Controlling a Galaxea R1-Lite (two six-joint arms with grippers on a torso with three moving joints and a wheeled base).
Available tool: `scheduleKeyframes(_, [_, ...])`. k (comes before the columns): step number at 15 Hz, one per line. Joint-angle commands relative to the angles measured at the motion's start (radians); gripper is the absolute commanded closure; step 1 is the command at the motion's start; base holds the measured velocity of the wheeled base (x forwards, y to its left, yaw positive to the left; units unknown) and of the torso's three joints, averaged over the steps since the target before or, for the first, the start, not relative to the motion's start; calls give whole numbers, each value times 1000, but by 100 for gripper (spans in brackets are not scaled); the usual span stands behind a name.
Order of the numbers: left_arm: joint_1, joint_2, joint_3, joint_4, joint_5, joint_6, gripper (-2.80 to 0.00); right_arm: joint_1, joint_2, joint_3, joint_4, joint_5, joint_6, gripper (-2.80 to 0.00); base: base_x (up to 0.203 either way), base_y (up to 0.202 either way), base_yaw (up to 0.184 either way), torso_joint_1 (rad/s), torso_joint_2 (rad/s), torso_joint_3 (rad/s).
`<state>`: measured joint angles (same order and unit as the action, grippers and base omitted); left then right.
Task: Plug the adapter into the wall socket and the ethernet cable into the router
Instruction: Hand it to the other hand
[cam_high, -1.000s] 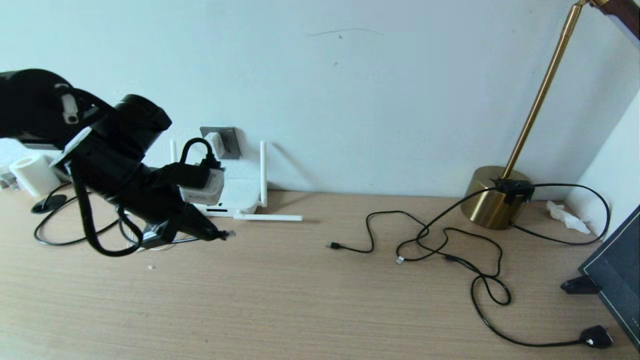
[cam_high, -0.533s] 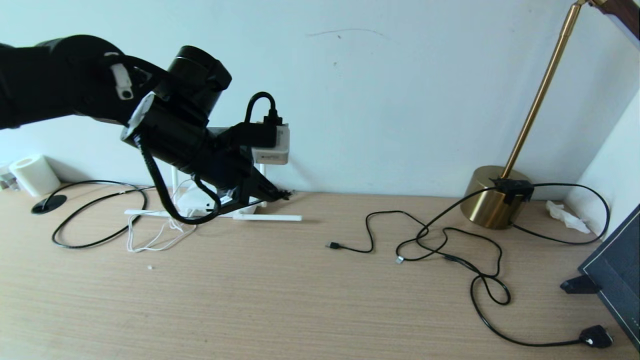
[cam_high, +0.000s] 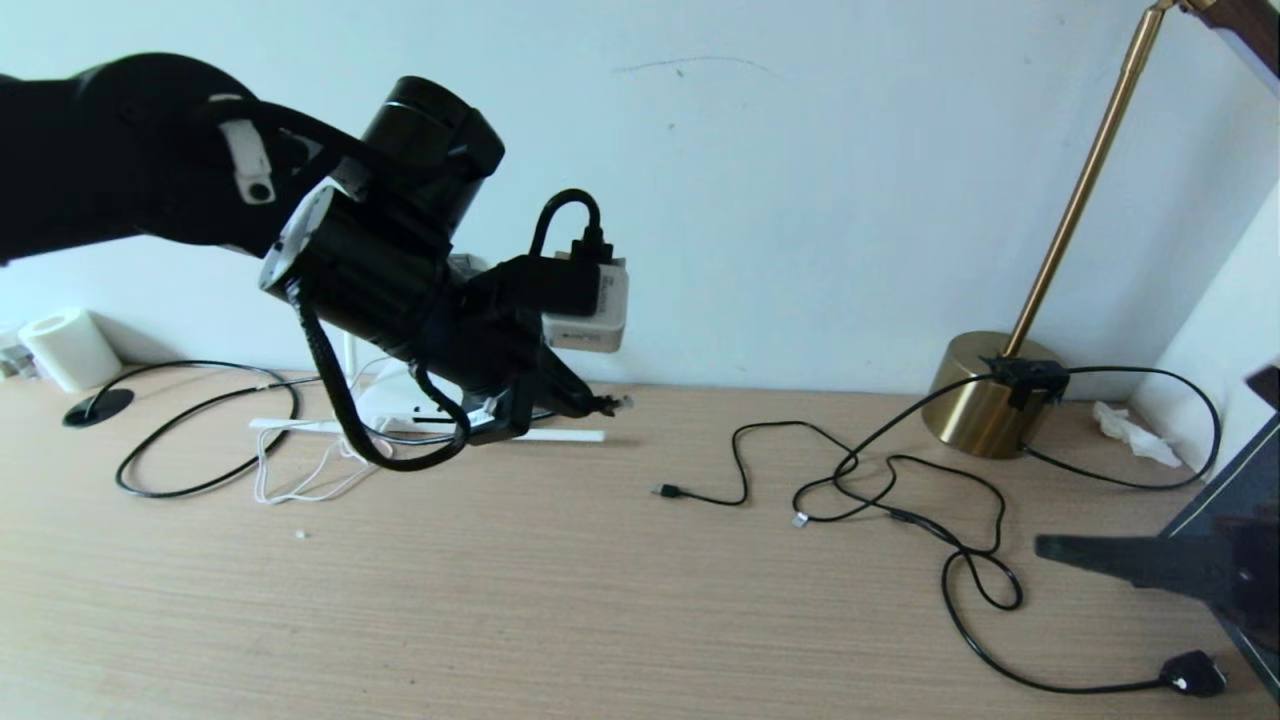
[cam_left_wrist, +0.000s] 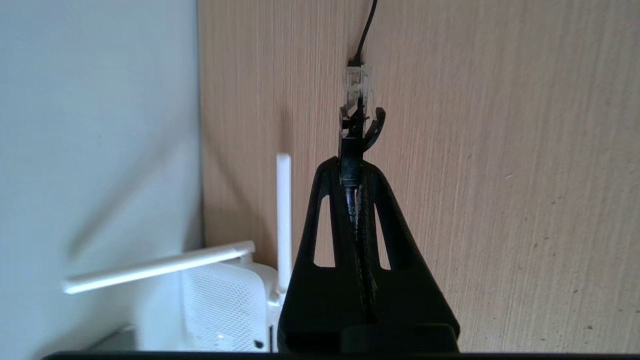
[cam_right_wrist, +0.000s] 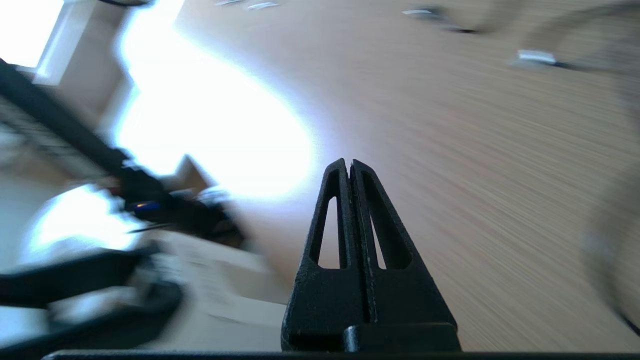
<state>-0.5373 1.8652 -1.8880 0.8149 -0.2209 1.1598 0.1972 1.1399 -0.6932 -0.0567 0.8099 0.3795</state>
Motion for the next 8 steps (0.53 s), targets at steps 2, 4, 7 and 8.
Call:
scheduleKeyframes(2, [-89,-72,2,3,42,4,0,136,227,-144,-97,44,190,0,0,0,0,0,0,0])
scheduleKeyframes(4, [-111,-104,17,3,62,3,0,212,252,-182,-188,53,288,0,0,0,0,0,0,0])
scheduleKeyframes(7, [-126,-139,49,-33,81,3,0,303,299,-216,-253,-17,337,0,0,0,0,0,0,0])
scheduleKeyframes(8, [-128,-154,59,-40,81,2,0,341,331,-237,-261,-77,338,-280,0,0,0,0,0,0])
